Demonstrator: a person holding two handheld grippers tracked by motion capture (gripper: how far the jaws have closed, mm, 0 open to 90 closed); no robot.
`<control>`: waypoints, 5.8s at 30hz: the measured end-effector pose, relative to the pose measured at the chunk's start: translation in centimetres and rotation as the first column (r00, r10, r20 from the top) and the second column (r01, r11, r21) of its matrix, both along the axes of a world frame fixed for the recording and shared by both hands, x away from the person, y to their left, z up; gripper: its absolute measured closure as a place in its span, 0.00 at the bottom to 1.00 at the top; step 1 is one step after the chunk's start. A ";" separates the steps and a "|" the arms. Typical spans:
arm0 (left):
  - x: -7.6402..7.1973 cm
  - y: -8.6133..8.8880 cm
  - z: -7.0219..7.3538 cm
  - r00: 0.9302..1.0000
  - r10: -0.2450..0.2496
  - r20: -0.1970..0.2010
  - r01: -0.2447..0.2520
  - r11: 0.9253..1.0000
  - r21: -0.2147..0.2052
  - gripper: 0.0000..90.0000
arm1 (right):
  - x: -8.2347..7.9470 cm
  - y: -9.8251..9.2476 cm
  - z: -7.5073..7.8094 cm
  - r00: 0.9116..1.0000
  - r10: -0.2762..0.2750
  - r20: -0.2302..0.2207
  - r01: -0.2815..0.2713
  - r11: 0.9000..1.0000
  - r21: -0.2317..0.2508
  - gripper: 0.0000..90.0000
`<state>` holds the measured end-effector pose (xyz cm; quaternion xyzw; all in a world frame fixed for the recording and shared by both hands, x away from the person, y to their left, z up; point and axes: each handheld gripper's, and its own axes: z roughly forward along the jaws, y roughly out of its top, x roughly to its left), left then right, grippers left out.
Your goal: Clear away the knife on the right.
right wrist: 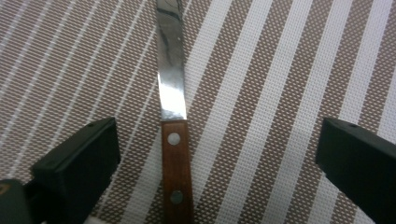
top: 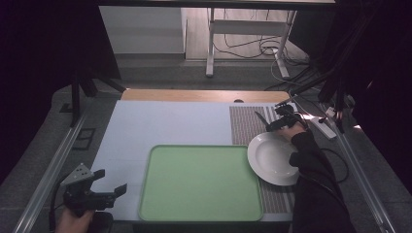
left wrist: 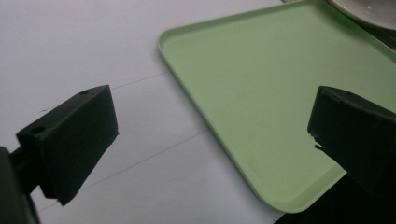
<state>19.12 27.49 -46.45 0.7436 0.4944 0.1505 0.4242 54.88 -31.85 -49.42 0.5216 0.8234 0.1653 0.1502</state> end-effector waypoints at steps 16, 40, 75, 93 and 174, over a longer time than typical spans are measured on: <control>0.0 -0.1 0.0 1.000 -0.001 0.001 0.001 1.000 0.005 0.01 | -0.5 -1.8 0.4 0.993 0.115 -0.029 -0.112 0.991 0.067 0.86; -0.1 0.0 0.0 1.000 -0.002 0.005 0.002 1.000 -0.004 0.02 | -2.3 -6.2 3.6 0.994 0.095 0.062 -0.100 0.991 0.087 0.86; -0.2 0.0 0.0 1.000 -0.004 0.014 0.004 1.000 -0.005 0.02 | -9.8 1.1 5.3 0.954 0.298 0.034 -0.299 0.945 0.132 0.86; -0.2 0.0 0.1 1.000 -0.005 0.015 0.005 1.000 -0.001 0.02 | -15.4 6.4 4.8 0.903 0.429 0.021 -0.427 0.893 0.140 0.86; -0.2 0.1 0.1 1.000 -0.001 0.018 0.001 1.000 -0.003 0.02 | -20.8 12.8 -0.1 0.791 0.597 -0.133 -0.592 0.802 0.079 1.00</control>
